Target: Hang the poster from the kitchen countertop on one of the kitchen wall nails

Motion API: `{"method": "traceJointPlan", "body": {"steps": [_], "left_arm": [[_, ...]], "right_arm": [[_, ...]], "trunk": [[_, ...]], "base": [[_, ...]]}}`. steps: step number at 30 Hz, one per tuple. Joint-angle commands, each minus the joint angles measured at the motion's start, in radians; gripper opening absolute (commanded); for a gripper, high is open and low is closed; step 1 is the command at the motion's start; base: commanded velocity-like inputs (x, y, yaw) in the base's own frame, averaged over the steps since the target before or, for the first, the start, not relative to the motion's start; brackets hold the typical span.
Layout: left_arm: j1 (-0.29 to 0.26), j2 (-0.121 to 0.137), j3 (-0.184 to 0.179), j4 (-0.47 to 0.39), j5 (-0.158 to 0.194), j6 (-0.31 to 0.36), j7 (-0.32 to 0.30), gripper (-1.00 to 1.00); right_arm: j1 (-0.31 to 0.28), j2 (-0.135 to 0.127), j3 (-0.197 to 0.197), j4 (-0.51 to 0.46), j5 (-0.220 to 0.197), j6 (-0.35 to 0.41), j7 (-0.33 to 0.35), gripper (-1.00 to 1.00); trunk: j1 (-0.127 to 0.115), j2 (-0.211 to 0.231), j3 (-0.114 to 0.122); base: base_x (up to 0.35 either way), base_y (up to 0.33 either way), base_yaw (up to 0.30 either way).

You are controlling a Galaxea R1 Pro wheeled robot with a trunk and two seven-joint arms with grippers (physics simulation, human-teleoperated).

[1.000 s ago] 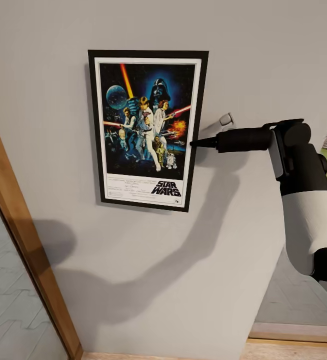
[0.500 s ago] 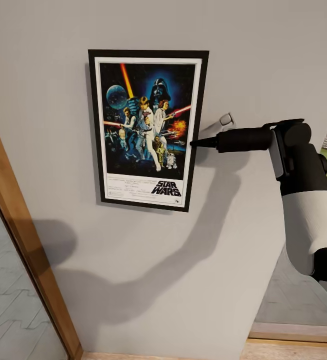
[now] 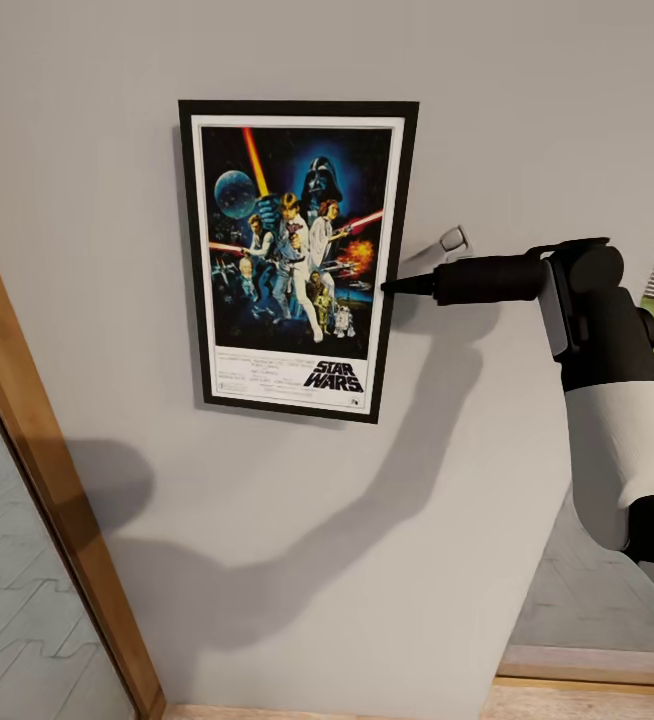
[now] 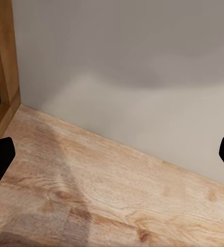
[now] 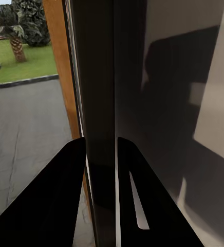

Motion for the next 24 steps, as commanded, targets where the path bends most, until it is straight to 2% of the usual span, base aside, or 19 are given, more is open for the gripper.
{"method": "traceJointPlan", "body": {"steps": [1,17,22,23,24], "left_arm": [[-0.001,0.000,-0.008,0.001,0.009,-0.004,-0.003,1.00],[-0.001,-0.001,-0.008,0.001,0.009,-0.004,-0.003,1.00],[0.000,0.025,-0.010,0.001,0.011,-0.004,-0.003,1.00],[0.000,0.029,-0.010,0.001,0.011,-0.004,-0.003,1.00],[0.000,0.030,-0.010,0.001,0.011,-0.004,-0.003,1.00]], "right_arm": [[-0.001,-0.001,0.001,0.000,-0.001,0.011,0.004,-1.00],[-0.001,-0.001,0.001,0.000,0.000,0.011,0.004,-1.00],[-0.001,-0.001,0.003,0.023,0.005,0.013,-0.005,-1.00],[-0.034,0.001,0.004,0.068,0.008,-0.053,-0.008,-1.00],[-0.079,-0.001,0.004,0.110,0.052,-0.096,0.093,-1.00]], "trunk": [[0.000,-0.001,0.000],[0.000,-0.001,0.000],[0.000,-0.001,0.000],[0.000,-0.001,0.000],[0.000,-0.001,0.000]], "base": [[0.000,0.000,0.000],[0.000,0.000,0.000],[0.000,0.000,0.000],[0.000,0.000,0.000],[0.000,0.000,0.000]]}}
